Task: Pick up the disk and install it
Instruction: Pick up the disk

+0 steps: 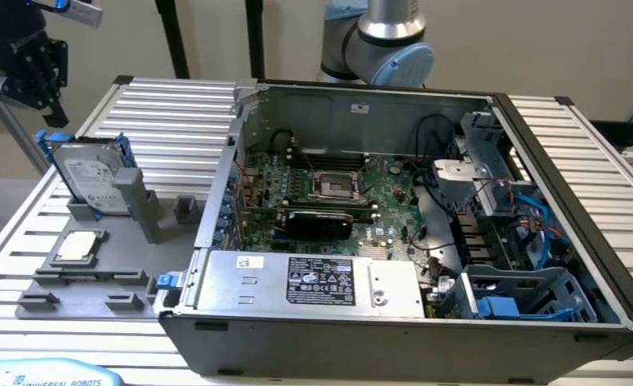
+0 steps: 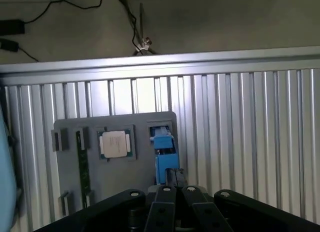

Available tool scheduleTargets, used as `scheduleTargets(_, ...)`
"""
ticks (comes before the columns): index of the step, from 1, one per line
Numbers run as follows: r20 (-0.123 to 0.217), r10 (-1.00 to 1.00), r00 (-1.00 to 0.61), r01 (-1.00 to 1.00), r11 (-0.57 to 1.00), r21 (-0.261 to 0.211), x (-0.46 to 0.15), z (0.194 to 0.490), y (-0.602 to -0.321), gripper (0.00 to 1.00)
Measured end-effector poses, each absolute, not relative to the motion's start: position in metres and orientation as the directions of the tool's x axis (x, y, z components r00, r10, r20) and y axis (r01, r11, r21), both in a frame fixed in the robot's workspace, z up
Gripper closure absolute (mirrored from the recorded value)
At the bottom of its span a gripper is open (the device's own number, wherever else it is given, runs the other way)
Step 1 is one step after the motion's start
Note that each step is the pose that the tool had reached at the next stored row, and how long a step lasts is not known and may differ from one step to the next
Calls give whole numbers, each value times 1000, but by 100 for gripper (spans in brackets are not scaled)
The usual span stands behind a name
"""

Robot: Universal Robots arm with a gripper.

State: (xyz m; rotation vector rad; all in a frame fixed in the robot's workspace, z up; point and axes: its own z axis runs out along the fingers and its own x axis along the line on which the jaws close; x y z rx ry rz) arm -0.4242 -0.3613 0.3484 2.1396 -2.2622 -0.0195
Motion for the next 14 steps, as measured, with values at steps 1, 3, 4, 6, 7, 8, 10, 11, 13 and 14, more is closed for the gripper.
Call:
scheduleTargets(1, 12, -999, -50, -998, 50, 28, -425, 348, -362, 89)
scheduleTargets(3, 12, -999, -43, -999, 43, 28, -426, 348, -363, 89)
scheduleTargets(4, 12, -999, -40, -999, 40, 28, -427, 348, -363, 89)
scheduleTargets(6, 12, -999, -37, -999, 38, 26, -429, 348, -365, 88)
scheduleTargets(7, 12, -999, -37, -999, 37, 25, -430, 347, -365, 82)
scheduleTargets(8, 11, -999, -37, -999, 37, 24, -430, 347, -366, 82)
scheduleTargets(10, 11, -999, -37, -999, 37, 23, -430, 346, -366, 76)
scheduleTargets(11, 11, -999, -37, -999, 37, 23, -430, 345, -366, 70)
scheduleTargets(13, 11, -999, -37, -999, 37, 22, -430, 343, -366, 64)
scheduleTargets(14, 11, -999, -36, -999, 37, 21, -430, 342, -366, 53)
